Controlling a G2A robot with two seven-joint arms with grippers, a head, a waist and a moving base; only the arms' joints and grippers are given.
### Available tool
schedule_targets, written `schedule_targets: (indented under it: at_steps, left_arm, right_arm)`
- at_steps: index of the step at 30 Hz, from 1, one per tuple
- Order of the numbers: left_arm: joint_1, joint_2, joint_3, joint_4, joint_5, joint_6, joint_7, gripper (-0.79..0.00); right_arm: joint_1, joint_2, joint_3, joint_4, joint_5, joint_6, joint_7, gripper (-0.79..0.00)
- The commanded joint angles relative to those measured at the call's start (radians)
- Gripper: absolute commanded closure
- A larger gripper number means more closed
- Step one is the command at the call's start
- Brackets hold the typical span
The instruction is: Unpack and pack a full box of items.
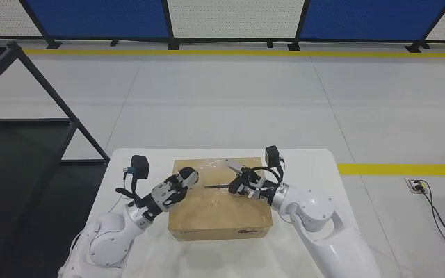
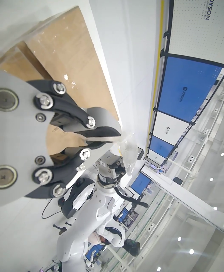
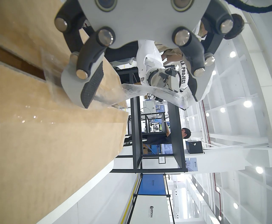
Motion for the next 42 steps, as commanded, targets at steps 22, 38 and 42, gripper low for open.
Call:
schedule_targets:
  at_steps: [22,38,42]
  left_arm:
    - [0.041,0.023,-0.063,-0.005,-0.070,0.030,-0.087,-0.600]
    - [0.047,0.035,-0.096,0.021,-0.075,0.072,-0.102,-0.656]
    - [0.052,0.037,-0.101,0.026,-0.076,0.076,-0.099,-0.665]
  right_arm:
    - [0.039,-0.014,-0.014,0.070,-0.006,0.037,-0.013,-0.785]
    - [0.038,-0.017,-0.009,0.070,-0.018,0.053,-0.012,-0.785]
    - [0.039,-0.018,-0.012,0.075,-0.020,0.055,-0.010,-0.785]
